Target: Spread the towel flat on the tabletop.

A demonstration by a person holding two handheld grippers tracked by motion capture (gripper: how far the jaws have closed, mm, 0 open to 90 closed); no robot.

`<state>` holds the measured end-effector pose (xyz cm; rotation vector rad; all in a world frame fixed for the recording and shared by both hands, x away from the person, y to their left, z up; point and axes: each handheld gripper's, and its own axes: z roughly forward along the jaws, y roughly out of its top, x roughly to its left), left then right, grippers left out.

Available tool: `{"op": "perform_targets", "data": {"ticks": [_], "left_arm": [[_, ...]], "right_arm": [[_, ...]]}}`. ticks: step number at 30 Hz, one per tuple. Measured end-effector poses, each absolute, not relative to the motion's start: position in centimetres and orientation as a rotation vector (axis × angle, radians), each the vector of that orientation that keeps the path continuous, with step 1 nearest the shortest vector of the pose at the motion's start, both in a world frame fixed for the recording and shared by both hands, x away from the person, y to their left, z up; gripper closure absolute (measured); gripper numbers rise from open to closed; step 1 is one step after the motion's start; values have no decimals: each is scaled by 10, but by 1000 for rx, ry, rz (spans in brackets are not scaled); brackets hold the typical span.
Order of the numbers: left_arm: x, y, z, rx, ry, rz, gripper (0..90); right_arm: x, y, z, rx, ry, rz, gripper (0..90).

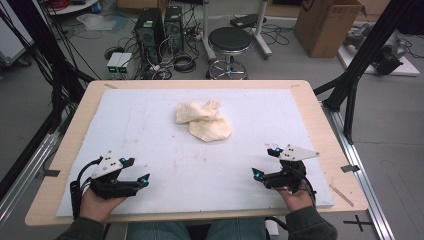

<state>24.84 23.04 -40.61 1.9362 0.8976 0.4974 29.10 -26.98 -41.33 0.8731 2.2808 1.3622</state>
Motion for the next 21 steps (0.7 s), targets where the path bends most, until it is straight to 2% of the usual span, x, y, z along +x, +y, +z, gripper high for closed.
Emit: {"op": "perform_targets", "data": {"ticks": [21], "left_arm": [[251,229,-409,1941,900,492,245]], "right_arm": [[291,-271,-414,876,2284,1350,92]]}}
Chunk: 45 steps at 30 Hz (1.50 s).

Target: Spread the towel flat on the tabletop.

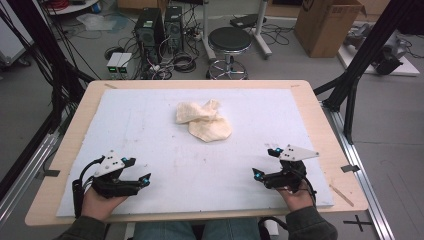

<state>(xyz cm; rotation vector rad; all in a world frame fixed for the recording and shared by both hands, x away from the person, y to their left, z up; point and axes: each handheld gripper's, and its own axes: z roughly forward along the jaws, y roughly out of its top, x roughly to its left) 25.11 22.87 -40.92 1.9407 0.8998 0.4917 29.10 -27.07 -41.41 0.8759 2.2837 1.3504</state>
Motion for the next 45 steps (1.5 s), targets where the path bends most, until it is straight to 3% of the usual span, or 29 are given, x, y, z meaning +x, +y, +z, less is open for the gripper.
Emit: {"op": "perform_targets", "data": {"ticks": [31,45], "left_arm": [[263,217,-409,1943,882,483,248],[274,201,-403,1988,852,434,297]], "right_arm": [[291,-269,-415,868,2293,1342,92],[288,-272,-413,870,2281,1362,92]]}}
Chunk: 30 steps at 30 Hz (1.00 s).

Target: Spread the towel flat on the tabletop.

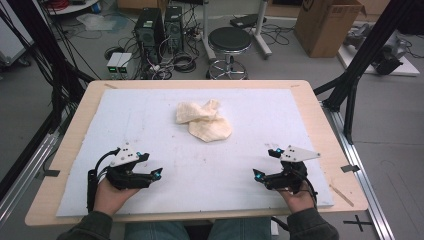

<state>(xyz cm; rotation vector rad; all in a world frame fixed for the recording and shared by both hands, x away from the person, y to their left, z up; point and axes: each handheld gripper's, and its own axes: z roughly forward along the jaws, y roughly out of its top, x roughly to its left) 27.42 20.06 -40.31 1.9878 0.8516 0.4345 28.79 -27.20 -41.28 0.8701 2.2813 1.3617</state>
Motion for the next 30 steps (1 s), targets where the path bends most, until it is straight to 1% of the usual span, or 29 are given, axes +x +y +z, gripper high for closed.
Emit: {"op": "perform_targets", "data": {"ticks": [7,23,27,30], "left_arm": [[288,195,-397,1985,856,408,311],[329,167,-383,1993,876,360,324],[340,157,-381,2002,875,358,328],[350,149,-380,1974,888,371,329]], "right_arm": [[289,-272,-412,881,2282,1377,92],[292,-273,-414,880,2295,1385,93],[292,-273,-414,879,2292,1395,92],[293,-274,-413,871,2284,1398,92]]}}
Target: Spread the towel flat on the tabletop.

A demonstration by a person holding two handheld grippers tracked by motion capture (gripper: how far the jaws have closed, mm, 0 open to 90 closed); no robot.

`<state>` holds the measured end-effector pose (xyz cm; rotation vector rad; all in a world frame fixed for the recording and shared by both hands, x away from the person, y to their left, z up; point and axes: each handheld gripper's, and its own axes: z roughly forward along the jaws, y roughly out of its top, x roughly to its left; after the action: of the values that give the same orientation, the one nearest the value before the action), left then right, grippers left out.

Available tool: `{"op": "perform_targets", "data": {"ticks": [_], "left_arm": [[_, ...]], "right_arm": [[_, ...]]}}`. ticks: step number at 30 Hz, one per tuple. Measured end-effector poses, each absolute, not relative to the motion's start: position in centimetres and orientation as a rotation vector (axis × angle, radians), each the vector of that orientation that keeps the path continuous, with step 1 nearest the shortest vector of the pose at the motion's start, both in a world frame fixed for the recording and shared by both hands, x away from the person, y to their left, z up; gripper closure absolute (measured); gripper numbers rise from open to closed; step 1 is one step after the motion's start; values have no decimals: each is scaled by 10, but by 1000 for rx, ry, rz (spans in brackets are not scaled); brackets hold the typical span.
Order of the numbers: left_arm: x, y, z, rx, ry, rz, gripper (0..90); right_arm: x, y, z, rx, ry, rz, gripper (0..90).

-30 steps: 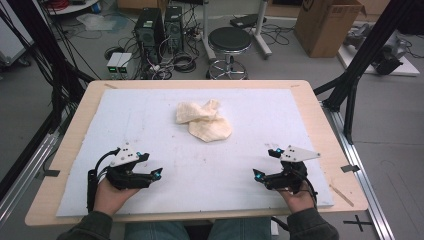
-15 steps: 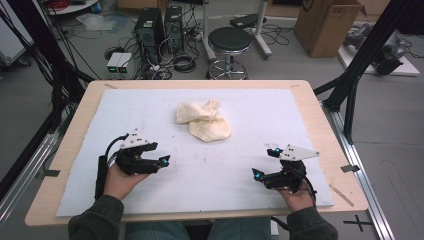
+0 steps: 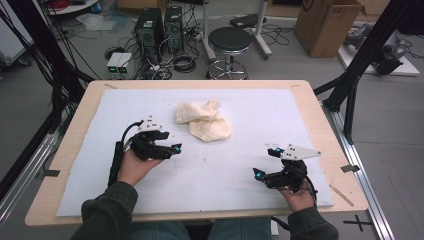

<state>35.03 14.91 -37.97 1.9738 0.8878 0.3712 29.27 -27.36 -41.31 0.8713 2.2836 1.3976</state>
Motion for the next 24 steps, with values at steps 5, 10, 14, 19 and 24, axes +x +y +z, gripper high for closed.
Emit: {"op": "perform_targets", "data": {"ticks": [5,10,14,19,24], "left_arm": [[369,137,-379,1977,902,366,333],[388,126,-383,1953,921,376,350],[404,117,-385,1946,946,393,363],[423,103,-387,1929,966,407,363],[438,84,-387,1933,961,422,361]], "right_arm": [[293,-272,-413,875,2286,1405,92],[295,-272,-413,861,2287,1411,93],[295,-272,-413,866,2289,1416,93],[297,-273,-412,858,2284,1427,93],[298,-272,-413,856,2289,1431,93]]}}
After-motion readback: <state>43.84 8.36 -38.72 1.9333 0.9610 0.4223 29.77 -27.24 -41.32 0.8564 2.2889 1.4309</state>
